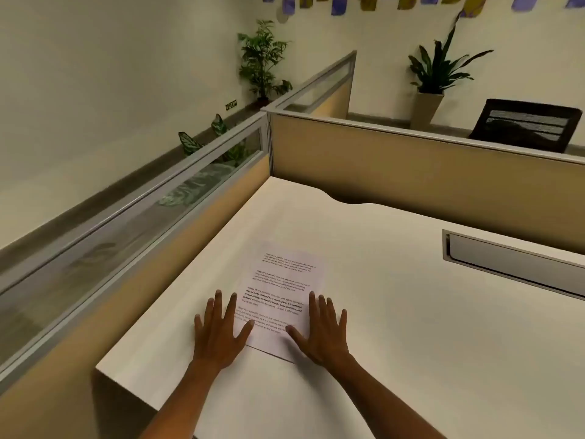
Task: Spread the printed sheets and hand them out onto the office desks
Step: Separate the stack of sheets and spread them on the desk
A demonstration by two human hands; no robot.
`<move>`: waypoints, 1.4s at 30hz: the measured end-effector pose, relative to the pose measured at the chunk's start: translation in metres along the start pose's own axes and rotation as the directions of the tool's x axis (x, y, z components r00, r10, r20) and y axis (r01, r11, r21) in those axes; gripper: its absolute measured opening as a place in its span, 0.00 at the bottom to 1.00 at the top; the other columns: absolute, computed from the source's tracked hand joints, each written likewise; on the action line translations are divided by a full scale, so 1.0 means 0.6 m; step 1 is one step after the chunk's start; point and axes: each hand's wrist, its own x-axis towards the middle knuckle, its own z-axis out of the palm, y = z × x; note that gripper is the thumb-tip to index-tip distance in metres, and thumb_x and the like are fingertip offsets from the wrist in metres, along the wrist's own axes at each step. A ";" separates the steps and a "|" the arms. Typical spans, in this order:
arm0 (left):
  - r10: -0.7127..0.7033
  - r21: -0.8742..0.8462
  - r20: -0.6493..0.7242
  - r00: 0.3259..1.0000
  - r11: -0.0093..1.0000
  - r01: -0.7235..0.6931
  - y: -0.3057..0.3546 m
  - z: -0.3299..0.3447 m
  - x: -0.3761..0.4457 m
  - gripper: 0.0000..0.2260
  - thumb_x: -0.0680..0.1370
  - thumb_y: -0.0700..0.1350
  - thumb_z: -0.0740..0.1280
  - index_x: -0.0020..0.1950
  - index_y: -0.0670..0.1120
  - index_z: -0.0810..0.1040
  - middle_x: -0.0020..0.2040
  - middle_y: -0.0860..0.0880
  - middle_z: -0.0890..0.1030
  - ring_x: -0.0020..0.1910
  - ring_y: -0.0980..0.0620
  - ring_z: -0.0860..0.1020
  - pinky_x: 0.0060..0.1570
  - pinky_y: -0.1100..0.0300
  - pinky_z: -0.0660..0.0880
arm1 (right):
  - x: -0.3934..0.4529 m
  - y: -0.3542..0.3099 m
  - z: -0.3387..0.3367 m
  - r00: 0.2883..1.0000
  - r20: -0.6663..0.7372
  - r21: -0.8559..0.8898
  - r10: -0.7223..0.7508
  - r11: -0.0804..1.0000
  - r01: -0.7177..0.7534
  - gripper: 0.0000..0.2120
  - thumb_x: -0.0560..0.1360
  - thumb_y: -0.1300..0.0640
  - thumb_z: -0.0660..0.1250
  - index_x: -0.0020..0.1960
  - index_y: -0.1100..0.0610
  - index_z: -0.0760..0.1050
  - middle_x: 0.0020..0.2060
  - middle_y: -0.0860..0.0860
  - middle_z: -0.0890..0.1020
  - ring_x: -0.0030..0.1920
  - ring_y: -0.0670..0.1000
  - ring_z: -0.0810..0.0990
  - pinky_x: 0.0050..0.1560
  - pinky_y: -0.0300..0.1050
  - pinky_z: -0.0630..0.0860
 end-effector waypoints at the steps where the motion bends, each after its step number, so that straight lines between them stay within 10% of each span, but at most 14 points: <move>1: -0.010 -0.001 0.021 1.000 1.000 0.010 -0.004 0.005 0.004 0.49 0.65 0.77 0.32 0.79 0.52 0.49 0.80 0.43 0.47 0.78 0.41 0.50 0.73 0.36 0.49 | -0.001 -0.005 0.008 1.000 0.015 0.025 0.019 0.999 -0.020 0.52 0.64 0.22 0.36 0.78 0.51 0.35 0.79 0.54 0.44 0.79 0.56 0.41 0.75 0.64 0.39; 14: -0.018 -0.064 0.022 1.000 0.998 0.020 0.007 0.035 0.014 0.54 0.61 0.78 0.28 0.79 0.49 0.50 0.80 0.41 0.51 0.78 0.41 0.50 0.75 0.42 0.49 | 0.005 -0.024 0.039 0.998 -0.005 0.140 0.069 0.988 -0.067 0.58 0.59 0.19 0.31 0.78 0.54 0.36 0.79 0.52 0.42 0.79 0.53 0.39 0.75 0.60 0.36; 27: -0.038 -0.053 0.070 0.997 0.998 0.042 0.009 0.053 0.021 0.57 0.61 0.80 0.32 0.77 0.45 0.61 0.78 0.38 0.55 0.77 0.38 0.53 0.74 0.40 0.53 | 0.021 -0.046 0.031 0.999 0.042 0.430 -0.018 0.903 -0.002 0.54 0.65 0.21 0.47 0.79 0.53 0.38 0.79 0.50 0.45 0.79 0.53 0.43 0.76 0.57 0.38; 42: -0.047 -0.044 0.061 0.997 0.998 0.050 0.010 0.047 0.022 0.58 0.60 0.80 0.31 0.77 0.46 0.60 0.78 0.38 0.55 0.78 0.39 0.54 0.74 0.42 0.54 | 0.043 -0.091 -0.024 0.981 0.178 0.962 0.073 0.199 -0.189 0.54 0.68 0.38 0.73 0.79 0.49 0.41 0.77 0.50 0.61 0.74 0.53 0.65 0.70 0.53 0.66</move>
